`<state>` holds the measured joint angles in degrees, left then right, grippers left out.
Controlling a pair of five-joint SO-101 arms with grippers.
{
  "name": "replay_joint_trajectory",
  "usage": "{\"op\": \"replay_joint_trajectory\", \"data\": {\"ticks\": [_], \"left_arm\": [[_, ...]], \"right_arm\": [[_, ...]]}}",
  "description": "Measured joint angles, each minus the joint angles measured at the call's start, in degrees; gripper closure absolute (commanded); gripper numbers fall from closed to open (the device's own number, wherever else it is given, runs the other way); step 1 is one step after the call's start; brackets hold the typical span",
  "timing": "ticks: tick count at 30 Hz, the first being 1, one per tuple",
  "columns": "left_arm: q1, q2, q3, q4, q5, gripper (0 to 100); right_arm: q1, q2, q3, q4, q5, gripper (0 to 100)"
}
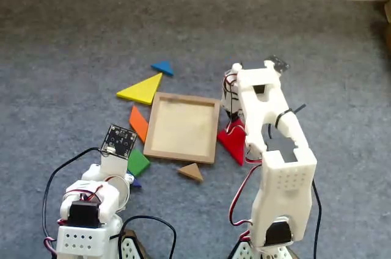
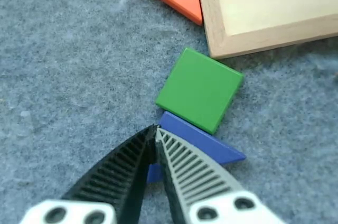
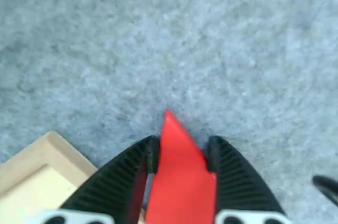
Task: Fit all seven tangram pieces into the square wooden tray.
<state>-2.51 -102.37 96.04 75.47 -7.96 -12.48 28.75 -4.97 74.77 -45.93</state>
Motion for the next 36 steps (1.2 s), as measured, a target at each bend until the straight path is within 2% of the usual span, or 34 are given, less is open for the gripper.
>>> {"op": "replay_joint_trajectory", "data": {"ticks": [5,12,17,24,30,36], "left_arm": [[0.0,0.0,0.0,0.0,0.0,99],[0.0,0.0,0.0,0.0,0.0,99],[0.0,0.0,0.0,0.0,0.0,99],[0.0,0.0,0.0,0.0,0.0,99],[0.0,0.0,0.0,0.0,0.0,99],[0.0,0.0,0.0,0.0,0.0,99]], "right_arm": [[0.0,0.0,0.0,0.09,2.64,87.8],[0.0,-1.32,-0.09,2.37,18.73,87.8],[-0.09,-10.64,-0.09,3.87,30.51,87.9],[-0.53,-25.05,9.23,5.19,41.05,87.9],[-7.38,-30.33,18.73,4.22,46.24,87.9],[-10.29,-27.34,23.74,-5.54,46.95,87.9]]}}
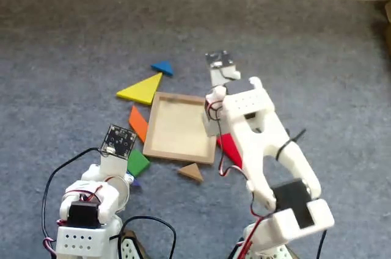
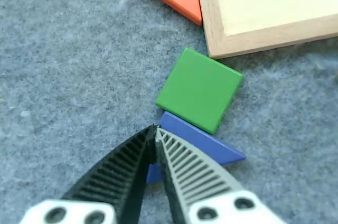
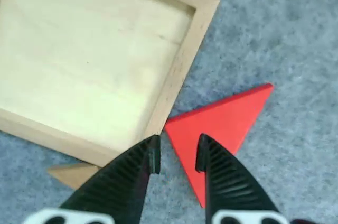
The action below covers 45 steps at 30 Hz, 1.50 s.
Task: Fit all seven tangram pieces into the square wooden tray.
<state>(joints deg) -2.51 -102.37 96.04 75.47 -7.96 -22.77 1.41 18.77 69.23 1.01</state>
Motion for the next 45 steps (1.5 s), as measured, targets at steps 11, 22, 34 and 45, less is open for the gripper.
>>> {"op": "replay_joint_trajectory", "data": {"ticks": [11,22,34,45], "left_arm": [[0.0,0.0,0.0,0.0,0.0,99],[0.0,0.0,0.0,0.0,0.0,99],[0.0,0.0,0.0,0.0,0.0,99],[0.0,0.0,0.0,0.0,0.0,99]], "right_arm": [[3.87,13.54,-6.07,0.97,0.26,87.9],[11.87,14.95,-9.23,6.33,9.93,94.3],[11.96,-6.86,-8.79,12.13,10.73,94.3],[11.87,-15.56,3.08,8.26,9.67,90.9]]}}
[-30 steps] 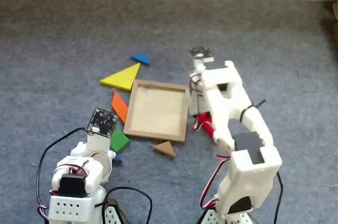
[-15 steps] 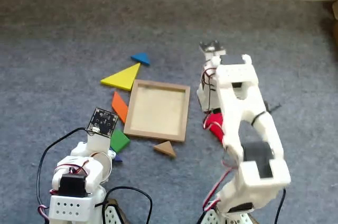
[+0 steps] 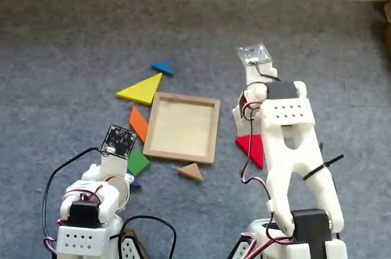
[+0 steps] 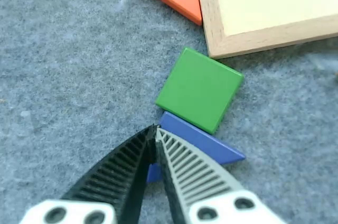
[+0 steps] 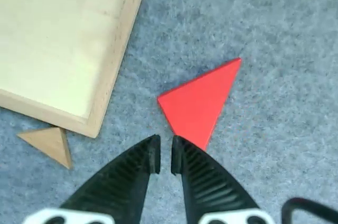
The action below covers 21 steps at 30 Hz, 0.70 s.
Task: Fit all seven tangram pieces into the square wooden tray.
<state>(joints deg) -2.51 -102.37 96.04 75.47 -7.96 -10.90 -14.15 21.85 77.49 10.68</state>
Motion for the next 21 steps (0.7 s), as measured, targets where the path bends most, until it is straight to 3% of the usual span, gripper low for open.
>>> {"op": "replay_joint_trajectory", "data": {"ticks": [6,21], "left_arm": [[0.0,0.0,0.0,0.0,0.0,99],[0.0,0.0,0.0,0.0,0.0,99]], "right_arm": [[0.0,0.09,2.9,-4.57,-4.57,64.6],[-1.49,16.79,2.9,-9.23,-6.86,63.2]]}}
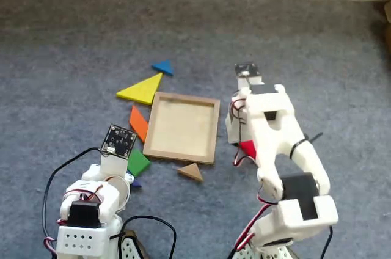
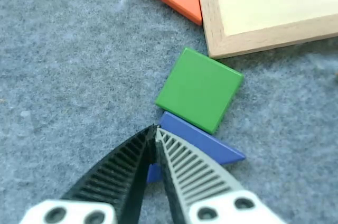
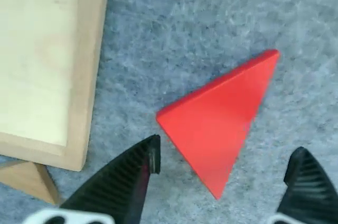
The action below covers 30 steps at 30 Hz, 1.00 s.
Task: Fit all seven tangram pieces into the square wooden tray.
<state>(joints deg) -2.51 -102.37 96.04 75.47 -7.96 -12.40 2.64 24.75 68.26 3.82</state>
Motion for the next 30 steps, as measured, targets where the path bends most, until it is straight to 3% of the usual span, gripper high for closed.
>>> {"op": "replay_joint_trajectory", "data": {"ticks": [7,30], "left_arm": [[0.0,0.0,0.0,0.0,0.0,99],[0.0,0.0,0.0,0.0,0.0,99]], "right_arm": [[-2.81,3.6,-0.09,-1.32,-4.22,63.2],[-1.49,8.44,-0.35,-6.68,-4.4,63.4]]}}
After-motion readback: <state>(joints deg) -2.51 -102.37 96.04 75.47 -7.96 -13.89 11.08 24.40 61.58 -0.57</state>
